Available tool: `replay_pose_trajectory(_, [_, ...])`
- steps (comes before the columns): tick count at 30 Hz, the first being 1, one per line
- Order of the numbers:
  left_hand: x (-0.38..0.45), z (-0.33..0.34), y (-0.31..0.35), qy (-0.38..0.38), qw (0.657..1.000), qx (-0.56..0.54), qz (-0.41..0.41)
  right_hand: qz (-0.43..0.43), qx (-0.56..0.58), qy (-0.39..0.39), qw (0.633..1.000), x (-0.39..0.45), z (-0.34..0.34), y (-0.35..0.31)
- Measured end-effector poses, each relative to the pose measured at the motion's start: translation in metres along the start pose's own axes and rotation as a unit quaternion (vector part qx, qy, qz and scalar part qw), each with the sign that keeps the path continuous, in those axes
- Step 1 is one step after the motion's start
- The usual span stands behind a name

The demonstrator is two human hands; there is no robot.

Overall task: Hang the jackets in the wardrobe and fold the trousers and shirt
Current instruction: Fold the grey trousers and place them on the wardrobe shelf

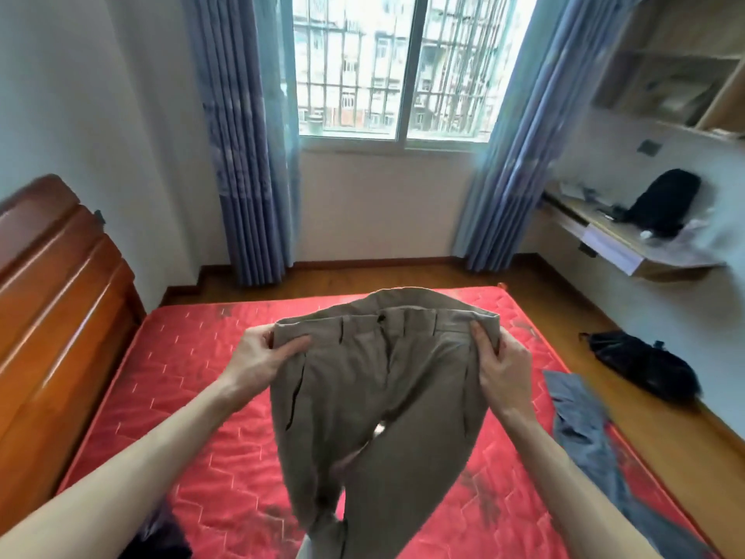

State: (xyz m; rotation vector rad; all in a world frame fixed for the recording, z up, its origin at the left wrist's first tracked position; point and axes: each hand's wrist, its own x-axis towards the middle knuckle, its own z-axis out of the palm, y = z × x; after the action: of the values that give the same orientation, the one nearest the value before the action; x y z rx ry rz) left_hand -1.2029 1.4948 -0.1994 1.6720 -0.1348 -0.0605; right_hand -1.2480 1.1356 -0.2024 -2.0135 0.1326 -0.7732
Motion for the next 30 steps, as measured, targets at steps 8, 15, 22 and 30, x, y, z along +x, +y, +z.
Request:
replay_pose_trajectory(8, [-0.006,0.059,0.072,-0.012,0.999,0.034,0.02,-0.01,0.014,-0.078,0.997,0.082,-0.135,0.023])
replay_pose_trajectory(15, [-0.009,0.109,0.129,0.091,0.989,0.034,0.115,-0.094,0.046,-0.157,0.982,0.15,-0.211,0.005])
replay_pose_trajectory(22, [-0.014,0.111,0.171,0.1,0.986,0.063,0.121,-0.084,0.07,-0.124,0.986,0.181,-0.226,-0.002])
replay_pose_trajectory(30, [0.002,0.139,0.178,0.179,0.98,0.002,0.083,-0.031,0.023,-0.07,0.997,0.181,-0.203,-0.018])
